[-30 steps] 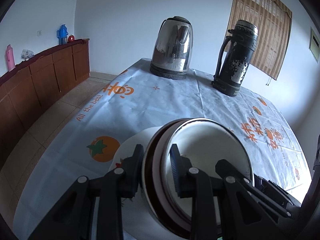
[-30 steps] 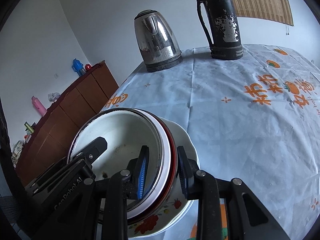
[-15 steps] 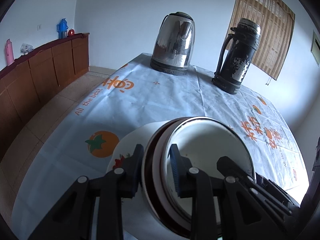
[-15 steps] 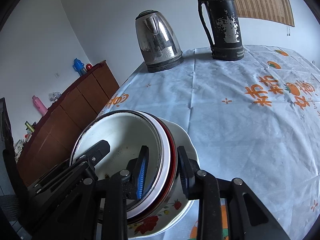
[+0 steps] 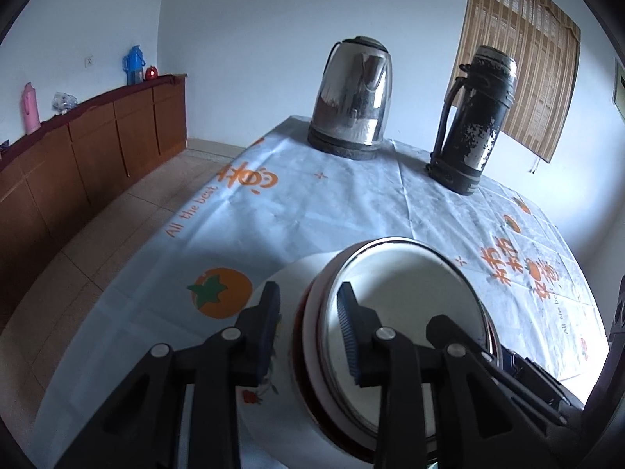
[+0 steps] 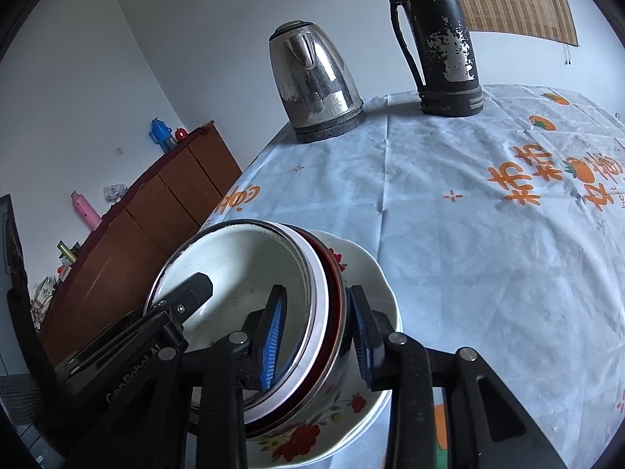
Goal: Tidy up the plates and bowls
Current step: 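Open both grippers to release the bowl stack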
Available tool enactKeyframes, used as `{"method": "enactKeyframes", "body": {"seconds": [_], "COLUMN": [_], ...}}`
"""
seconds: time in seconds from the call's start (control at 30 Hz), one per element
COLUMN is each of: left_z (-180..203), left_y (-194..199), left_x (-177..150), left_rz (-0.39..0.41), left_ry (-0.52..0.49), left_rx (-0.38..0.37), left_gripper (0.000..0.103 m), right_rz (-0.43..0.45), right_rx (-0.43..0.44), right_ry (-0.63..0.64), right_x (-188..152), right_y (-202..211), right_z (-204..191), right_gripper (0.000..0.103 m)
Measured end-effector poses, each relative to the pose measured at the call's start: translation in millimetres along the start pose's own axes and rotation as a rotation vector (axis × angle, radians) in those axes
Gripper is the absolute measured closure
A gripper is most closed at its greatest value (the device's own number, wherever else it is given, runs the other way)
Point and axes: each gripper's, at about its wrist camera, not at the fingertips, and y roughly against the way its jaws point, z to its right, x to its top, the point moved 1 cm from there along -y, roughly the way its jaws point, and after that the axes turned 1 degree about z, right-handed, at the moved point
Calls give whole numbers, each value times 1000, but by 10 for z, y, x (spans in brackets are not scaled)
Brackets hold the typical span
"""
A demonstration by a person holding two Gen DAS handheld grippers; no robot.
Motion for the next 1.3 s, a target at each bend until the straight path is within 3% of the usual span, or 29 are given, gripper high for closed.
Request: {"method": "enactKeyframes", "body": {"seconds": [0.13,0.27,0.37,0.53,0.63,0.83,0.9,1.1,1.3], "left_z": [-10,0,-55,-62,-87,-260,-304,-263,-267], "left_y": [-7,5,38,132,204,257,193,4,2], "left_x": [-1,5,22,49,70,135,151,125,100], "left_rz": [9,19,29,70,109,188,173,125,114], "left_ry": [-9,-20,9,4,15,63,63,10,11], "left_rx": [32,32,7,-10,3,112,144,189,189], "left_gripper": [67,67,50,46,35,35,35,35,35], "right_rz": [12,23,50,92,109,144,143,140,163], "right_rx": [-2,16,33,32,43,27,23,15,10], "right_ry": [6,-5,-18,-20,-26,-51,-68,-56,-38], "right_x": [-15,-10,0,-4,-7,13,21,8,-7], "right_y": [-23,-15,51,151,180,217,206,211,274], "right_z": [5,40,57,38,46,105,132,102,65], "right_gripper": [60,59,59,53,52,50,45,44,44]}}
